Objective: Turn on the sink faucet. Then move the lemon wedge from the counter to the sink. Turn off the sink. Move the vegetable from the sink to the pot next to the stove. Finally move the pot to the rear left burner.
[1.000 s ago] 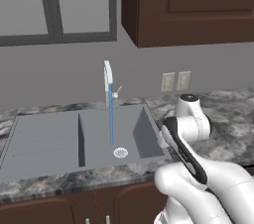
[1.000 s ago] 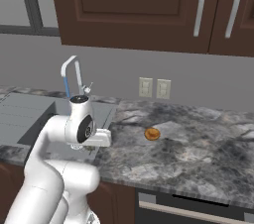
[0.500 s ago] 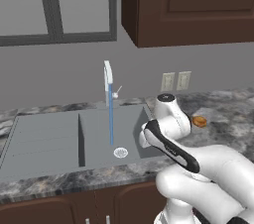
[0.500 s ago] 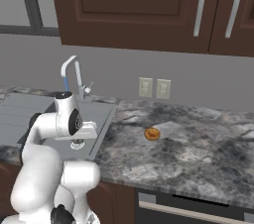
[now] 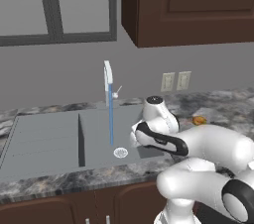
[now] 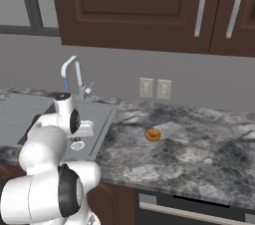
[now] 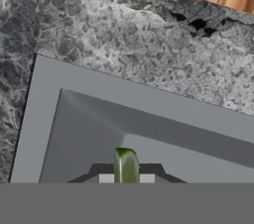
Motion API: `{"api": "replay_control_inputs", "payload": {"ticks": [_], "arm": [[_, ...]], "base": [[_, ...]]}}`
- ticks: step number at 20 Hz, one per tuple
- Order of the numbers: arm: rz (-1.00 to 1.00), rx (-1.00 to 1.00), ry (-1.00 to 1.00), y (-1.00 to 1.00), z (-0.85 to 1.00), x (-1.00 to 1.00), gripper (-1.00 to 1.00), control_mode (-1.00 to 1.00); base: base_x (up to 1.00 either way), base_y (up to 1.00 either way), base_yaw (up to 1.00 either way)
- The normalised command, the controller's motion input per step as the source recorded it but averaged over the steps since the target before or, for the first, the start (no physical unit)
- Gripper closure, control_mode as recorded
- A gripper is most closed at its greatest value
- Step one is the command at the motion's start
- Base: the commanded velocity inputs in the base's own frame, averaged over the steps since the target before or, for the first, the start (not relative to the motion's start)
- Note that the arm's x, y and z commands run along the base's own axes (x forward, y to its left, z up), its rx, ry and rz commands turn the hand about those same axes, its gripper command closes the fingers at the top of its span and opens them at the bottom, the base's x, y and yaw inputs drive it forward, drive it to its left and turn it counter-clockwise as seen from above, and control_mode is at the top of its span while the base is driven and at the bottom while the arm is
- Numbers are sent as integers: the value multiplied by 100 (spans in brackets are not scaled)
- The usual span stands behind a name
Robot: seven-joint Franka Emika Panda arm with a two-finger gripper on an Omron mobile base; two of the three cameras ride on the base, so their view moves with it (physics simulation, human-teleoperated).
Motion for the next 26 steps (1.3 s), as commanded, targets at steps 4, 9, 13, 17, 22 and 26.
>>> {"api": "replay_control_inputs", "payload": {"ticks": [4, 9, 13, 17, 22, 26], "arm": [[0, -1, 8, 39, -18, 37, 100, -100], [0, -1, 9, 4, -17, 17, 100, -100], [0, 0, 6, 8, -27, 29, 100, -100], [0, 0, 5, 3, -34, 24, 100, -100], [0, 0, 4, 4, -33, 21, 100, -100], [0, 0, 2, 4, -32, 20, 100, -100]], "base": [[0, 0, 0], [0, 0, 0], [0, 0, 0], [0, 0, 0], [0, 0, 0], [0, 0, 0]]}}
